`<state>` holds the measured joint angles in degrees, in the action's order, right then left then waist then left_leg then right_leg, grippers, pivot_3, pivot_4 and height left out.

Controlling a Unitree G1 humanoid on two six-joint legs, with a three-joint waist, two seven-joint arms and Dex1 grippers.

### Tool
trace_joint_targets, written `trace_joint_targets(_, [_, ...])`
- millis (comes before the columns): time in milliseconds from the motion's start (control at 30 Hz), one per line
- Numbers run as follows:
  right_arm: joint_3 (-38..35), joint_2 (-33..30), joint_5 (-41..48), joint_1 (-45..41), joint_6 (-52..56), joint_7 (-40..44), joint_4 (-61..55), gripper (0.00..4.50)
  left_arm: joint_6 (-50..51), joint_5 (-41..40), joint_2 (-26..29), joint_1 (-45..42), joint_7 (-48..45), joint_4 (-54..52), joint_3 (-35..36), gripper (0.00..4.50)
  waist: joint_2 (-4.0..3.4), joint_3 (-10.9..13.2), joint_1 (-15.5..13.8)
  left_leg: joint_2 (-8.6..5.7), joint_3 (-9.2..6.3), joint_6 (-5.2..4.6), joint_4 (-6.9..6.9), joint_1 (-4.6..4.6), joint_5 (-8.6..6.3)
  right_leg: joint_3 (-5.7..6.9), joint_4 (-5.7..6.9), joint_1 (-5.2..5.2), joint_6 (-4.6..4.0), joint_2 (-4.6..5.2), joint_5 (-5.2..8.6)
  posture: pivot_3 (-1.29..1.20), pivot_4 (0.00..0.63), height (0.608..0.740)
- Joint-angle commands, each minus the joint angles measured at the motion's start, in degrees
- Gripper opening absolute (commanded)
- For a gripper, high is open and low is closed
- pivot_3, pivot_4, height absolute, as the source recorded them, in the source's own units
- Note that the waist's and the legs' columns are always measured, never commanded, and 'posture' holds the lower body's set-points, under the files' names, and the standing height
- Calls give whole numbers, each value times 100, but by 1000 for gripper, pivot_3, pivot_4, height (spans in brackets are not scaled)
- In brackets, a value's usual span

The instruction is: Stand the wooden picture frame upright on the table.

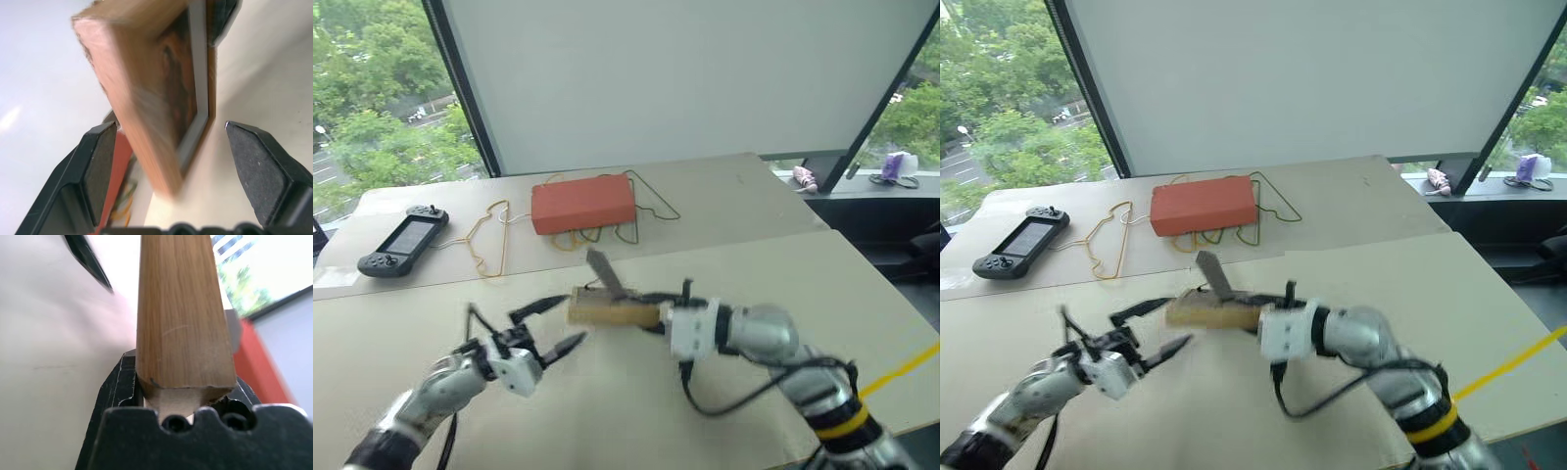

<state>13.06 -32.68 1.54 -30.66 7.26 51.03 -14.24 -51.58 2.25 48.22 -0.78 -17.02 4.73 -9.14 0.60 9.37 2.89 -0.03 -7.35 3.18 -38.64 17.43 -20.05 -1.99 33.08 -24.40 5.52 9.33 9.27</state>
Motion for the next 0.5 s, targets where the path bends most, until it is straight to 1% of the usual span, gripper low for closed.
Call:
trace_joint_targets(33, [-533,16,1355,-978,2231,493,224,1287,627,-205,-112,499,-131,-1004,269,3833,-3,5,-43,0,-1,-7,1,1,-4,1,0,-1,-1,-1,0,0,150,740])
trace_joint_targets(100, [-559,-112,1945,-1469,3605,852,521,1287,873,-159,-245,657,-192,-1264,328,3833,-9,8,-82,1,-2,-11,1,4,-6,3,1,-4,-2,-2,1,0,150,740])
trace_joint_targets(167, [-457,-257,2384,-1845,4445,1316,791,1287,1059,-151,-371,711,-234,-1384,393,3833,-15,12,-108,1,-11,-15,1,10,-9,11,0,-6,-4,-4,2,0,150,740])
trace_joint_targets(233, [-440,-248,2689,-2126,5011,1493,1063,1287,1141,-136,-460,728,-309,-1436,451,3833,-16,14,-117,-1,-8,-17,-1,19,-10,10,-5,-8,-5,-1,1,0,150,740])
trace_joint_targets(333, [-124,-352,2735,-2272,5133,1867,1310,1287,1227,-142,-570,754,-428,-1468,517,3833,-20,16,-96,-1,-6,-25,-1,22,-14,10,-8,-14,-5,-2,1,0,150,740])
trace_joint_targets(500, [480,-290,2300,-2332,4860,1956,1948,1287,1238,-143,-712,806,-582,-1515,579,3833,-20,16,-46,-4,1,-24,-4,25,-14,10,-13,-16,-3,2,2,0,150,740])
